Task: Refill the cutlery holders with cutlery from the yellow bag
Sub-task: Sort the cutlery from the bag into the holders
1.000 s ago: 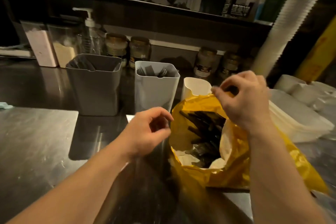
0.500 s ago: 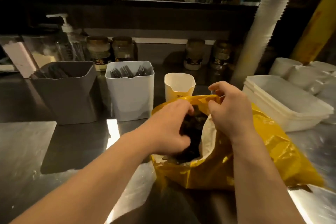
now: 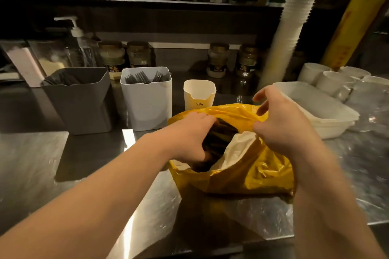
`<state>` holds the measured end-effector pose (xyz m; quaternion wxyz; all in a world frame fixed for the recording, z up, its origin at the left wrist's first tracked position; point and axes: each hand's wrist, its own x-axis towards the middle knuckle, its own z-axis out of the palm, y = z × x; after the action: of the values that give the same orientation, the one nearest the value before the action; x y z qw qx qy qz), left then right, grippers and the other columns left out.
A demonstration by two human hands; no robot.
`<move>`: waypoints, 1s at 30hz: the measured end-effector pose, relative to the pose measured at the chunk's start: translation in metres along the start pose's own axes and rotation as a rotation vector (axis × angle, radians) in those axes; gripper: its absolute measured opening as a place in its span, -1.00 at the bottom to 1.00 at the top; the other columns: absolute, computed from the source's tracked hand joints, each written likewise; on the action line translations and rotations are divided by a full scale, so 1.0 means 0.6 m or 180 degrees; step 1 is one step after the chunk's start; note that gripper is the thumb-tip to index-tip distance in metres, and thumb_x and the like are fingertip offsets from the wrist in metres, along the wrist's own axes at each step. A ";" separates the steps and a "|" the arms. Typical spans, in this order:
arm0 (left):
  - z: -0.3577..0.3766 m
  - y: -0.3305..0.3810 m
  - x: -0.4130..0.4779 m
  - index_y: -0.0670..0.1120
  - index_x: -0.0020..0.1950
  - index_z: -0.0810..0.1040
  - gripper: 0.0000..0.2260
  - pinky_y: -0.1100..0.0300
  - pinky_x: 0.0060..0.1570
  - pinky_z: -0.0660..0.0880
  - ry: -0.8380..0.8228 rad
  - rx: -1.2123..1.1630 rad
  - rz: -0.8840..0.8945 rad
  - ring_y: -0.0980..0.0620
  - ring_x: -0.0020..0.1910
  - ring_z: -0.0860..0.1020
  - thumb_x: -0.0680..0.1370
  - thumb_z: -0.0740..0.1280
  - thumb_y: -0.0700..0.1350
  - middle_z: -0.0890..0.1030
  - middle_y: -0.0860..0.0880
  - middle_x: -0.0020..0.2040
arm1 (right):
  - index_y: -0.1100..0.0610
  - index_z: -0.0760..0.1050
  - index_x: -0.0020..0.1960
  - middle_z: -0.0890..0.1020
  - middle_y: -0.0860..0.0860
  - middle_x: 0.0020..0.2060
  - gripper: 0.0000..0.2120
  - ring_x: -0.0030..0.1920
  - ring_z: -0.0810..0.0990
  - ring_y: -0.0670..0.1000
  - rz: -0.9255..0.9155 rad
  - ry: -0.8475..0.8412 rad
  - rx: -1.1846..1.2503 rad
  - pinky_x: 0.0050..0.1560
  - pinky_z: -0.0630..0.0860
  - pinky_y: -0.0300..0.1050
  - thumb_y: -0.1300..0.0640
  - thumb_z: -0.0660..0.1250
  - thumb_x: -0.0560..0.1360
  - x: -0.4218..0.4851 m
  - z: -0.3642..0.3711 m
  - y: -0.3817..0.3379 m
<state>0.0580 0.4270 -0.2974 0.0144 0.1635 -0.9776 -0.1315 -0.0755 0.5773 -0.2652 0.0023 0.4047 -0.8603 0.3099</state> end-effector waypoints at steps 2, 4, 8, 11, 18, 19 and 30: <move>-0.004 0.022 0.005 0.03 0.41 0.34 -0.39 0.08 0.28 0.49 -0.0015 0.0320 0.0088 0.00 0.27 0.41 0.44 0.53 -0.01 0.45 0.02 0.30 | -0.02 0.40 0.29 0.54 -0.06 -0.04 -0.55 -0.08 0.53 -0.05 0.0003 0.0077 0.0067 -0.21 0.58 -0.19 0.31 0.42 0.50 -0.003 0.007 -0.001; -0.001 0.049 0.019 0.01 0.48 0.30 -0.36 0.01 0.31 0.47 -0.0079 0.0956 0.0178 -0.05 0.29 0.39 0.47 0.51 0.02 0.42 -0.03 0.33 | -0.01 0.44 0.28 0.57 -0.05 -0.05 -0.59 -0.09 0.54 -0.05 -0.0005 0.0170 0.0063 -0.16 0.61 -0.14 0.29 0.41 0.51 -0.004 0.011 -0.002; 0.012 0.082 0.069 -0.01 0.61 0.15 -0.29 -0.15 0.42 0.38 -0.0547 0.1767 0.0107 -0.18 0.47 0.30 0.57 0.45 -0.03 0.28 -0.10 0.52 | -0.01 0.45 0.28 0.58 -0.02 -0.01 -0.58 -0.03 0.56 0.01 0.0051 0.0146 0.0058 -0.07 0.64 -0.09 0.33 0.38 0.52 -0.001 0.016 -0.005; 0.024 0.086 0.094 -0.05 0.60 0.19 -0.32 -0.16 0.41 0.40 -0.0622 0.1698 -0.0035 -0.21 0.47 0.35 0.57 0.45 -0.12 0.31 -0.13 0.52 | 0.01 0.46 0.28 0.58 -0.02 -0.04 -0.59 -0.04 0.56 0.01 0.0133 0.0151 0.0059 -0.07 0.64 -0.08 0.34 0.37 0.51 0.003 0.021 0.001; 0.052 0.086 0.093 -0.05 0.55 0.26 -0.43 -0.18 0.38 0.39 -0.0302 0.1636 -0.0231 -0.19 0.41 0.40 0.60 0.41 -0.04 0.40 -0.13 0.46 | 0.01 0.44 0.32 0.58 -0.01 0.14 -0.62 0.00 0.50 -0.04 0.0206 0.0130 0.0253 -0.10 0.49 -0.20 0.16 0.43 0.55 0.004 0.050 0.020; 0.053 0.088 0.089 -0.06 0.55 0.26 -0.43 -0.18 0.39 0.36 -0.0255 0.1731 -0.0236 -0.19 0.41 0.40 0.60 0.40 -0.02 0.41 -0.12 0.45 | 0.02 0.45 0.31 0.58 0.01 0.17 -0.62 0.01 0.50 -0.03 0.0233 0.0191 0.0290 -0.10 0.49 -0.21 0.22 0.42 0.54 0.005 0.051 0.023; 0.040 0.062 0.051 -0.08 0.49 0.36 -0.60 -0.02 0.36 0.42 0.0154 0.2074 0.0024 -0.10 0.34 0.43 0.67 0.27 -0.02 0.46 -0.11 0.38 | 0.07 0.51 0.25 0.58 0.00 0.02 -0.63 -0.01 0.54 0.01 0.0352 0.0381 0.0379 -0.08 0.52 -0.20 0.40 0.33 0.53 0.006 0.051 0.030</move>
<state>0.0153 0.4571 -0.3115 -0.0151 0.1589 -0.9683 0.1923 -0.0827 0.5669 -0.2986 0.0126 0.3368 -0.8597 0.3838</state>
